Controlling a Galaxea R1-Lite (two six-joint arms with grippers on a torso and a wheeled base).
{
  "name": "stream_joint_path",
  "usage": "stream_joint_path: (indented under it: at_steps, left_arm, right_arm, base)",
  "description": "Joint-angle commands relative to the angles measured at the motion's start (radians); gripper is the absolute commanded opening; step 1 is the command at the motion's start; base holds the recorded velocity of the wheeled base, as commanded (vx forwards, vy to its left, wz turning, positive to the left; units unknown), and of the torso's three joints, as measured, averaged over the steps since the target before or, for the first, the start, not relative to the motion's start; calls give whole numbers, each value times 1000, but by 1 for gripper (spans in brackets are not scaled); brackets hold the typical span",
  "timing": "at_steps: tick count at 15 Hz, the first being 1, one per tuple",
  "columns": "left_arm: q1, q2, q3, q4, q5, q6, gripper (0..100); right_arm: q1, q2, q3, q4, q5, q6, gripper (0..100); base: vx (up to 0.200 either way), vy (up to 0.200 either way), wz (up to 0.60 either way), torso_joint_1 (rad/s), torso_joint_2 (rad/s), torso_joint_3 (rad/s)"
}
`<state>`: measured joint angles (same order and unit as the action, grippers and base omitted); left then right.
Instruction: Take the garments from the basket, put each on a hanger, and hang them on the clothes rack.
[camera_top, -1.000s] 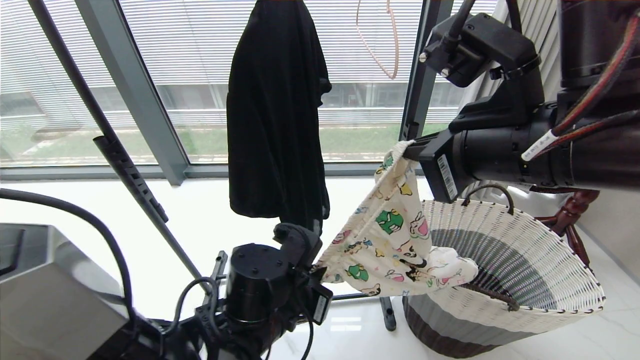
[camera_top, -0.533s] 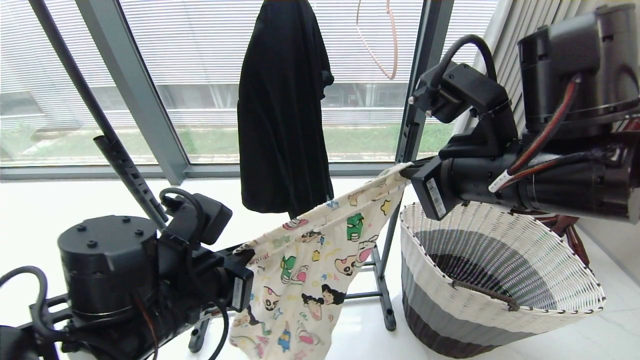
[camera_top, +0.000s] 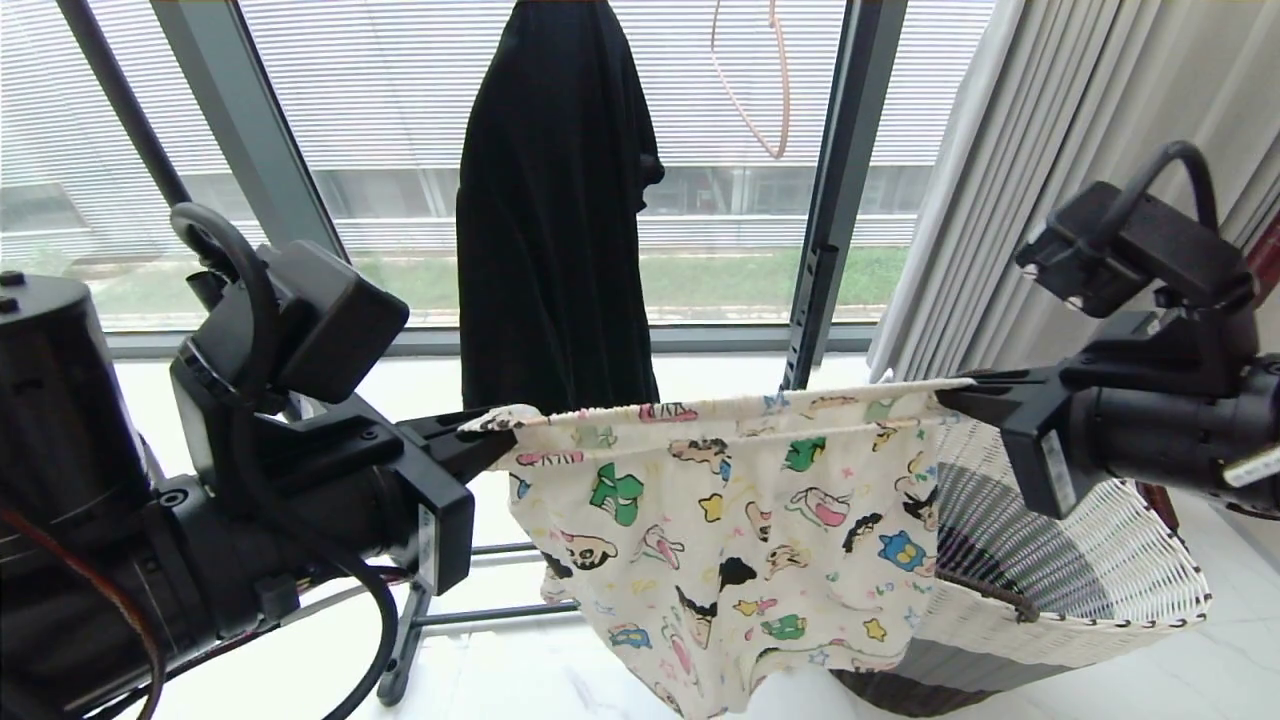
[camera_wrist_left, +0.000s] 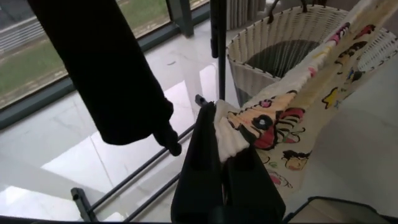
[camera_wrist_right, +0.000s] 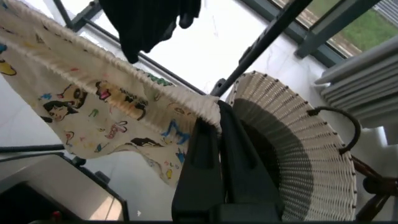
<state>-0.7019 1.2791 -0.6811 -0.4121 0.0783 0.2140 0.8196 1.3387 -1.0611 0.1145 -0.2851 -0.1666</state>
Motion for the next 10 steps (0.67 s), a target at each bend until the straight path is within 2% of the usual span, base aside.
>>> stream_joint_path:
  at_steps: [1,2,3,5,6,9,10]
  left_arm:
    - [-53,23,-28,-4,1,-1,0]
    - [-57,60,-40,-13,3,-2,0]
    - [-67,112,-66,-71,5,-1,0]
    - [-93,223,-149,-155,43,-1,0]
    - [-113,259,-187,-159,67,-2,0]
    - [-149,281,-184,-155,78,-4,0]
    - [-149,270,-143,-142,135,-1,0]
  right_arm:
    - [0,-136,113,5,14,-5,0]
    - [32,-184,165,14,37,-10,0]
    - [119,-248,222,57,63,-14,0]
    - [247,-282,257,119,66,-13,0]
    - [291,-274,262,119,66,-13,0]
    - [294,-248,262,116,58,-11,0]
    - [239,-247,257,109,55,-11,0]
  base:
    - [0,0,0,0,0,0]
    - [0,0,0,0,0,0]
    - [0,0,0,0,0,0]
    - [0,0,0,0,0,0]
    - [0,0,0,0,0,0]
    - [0,0,0,0,0,0]
    - [0,0,0,0,0,0]
